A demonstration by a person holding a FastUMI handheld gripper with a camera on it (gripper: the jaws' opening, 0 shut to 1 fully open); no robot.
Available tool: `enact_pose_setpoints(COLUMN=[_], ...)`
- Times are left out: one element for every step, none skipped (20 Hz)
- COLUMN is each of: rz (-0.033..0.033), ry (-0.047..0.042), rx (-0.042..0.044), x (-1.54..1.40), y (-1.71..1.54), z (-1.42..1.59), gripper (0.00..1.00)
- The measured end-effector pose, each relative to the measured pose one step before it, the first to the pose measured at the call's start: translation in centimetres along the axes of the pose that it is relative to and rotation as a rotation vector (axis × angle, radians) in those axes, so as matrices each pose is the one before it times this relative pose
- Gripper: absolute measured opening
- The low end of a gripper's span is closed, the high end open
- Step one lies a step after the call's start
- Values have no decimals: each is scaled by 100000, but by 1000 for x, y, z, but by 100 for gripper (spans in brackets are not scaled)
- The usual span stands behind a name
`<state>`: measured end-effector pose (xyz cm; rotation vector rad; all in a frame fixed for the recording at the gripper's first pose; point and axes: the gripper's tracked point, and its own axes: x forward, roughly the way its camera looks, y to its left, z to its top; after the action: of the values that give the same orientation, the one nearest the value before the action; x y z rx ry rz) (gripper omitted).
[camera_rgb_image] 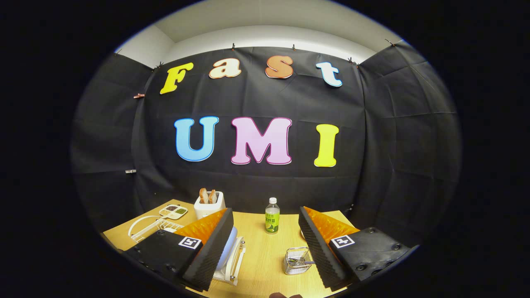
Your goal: Take the plate from the dish rack, then take the spoon from the basket and place it into the plate.
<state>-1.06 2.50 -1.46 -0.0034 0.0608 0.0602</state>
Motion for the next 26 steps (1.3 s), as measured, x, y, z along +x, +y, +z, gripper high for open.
enact_pose_setpoints(rz=[331,147,24,233,333,208,335,570,230,175,60,953,1008,613,2,-608,-1243,-856,-1644,-1559,-1388,-1515,-1655,-1487,-387,703], ry=[496,592,1123,1494,2170,2243,2559,2797,2745,3575,4008,4632,3255,4227,4728,4772,4873,3841,3403,2711,2235,1894,1876,1921,2207,2590], rx=[-512,-794,-1127,-1129,-643,-91,45,136,-214,-637,-853,-1398,-607,-366,-161,21,309,681,-65,-85,572,890,724,390,180,388], x=[144,282,328,413,558,697,688,809,964,1030,1078,977,1132,1000,898,1004,823,902,861,523,461,560,337,425,456,69], y=[203,190,152,319,438,440,513,635,532,534,650,773,828,688,552,438,234,389,174,72,167,27,-51,-118,64,349], z=[-101,-111,-364,-342,-429,-541,-596,-638,-699,-823,-968,-1050,-677,-838,-1039,-985,-839,-716,-510,-279,-193,-149,-227,-279,-336,-536], gripper=[97,97,97,97,97,97,97,97,97,97,97,97,97,98,98,97,95,94,92,87,81,67,62,56,49,42])
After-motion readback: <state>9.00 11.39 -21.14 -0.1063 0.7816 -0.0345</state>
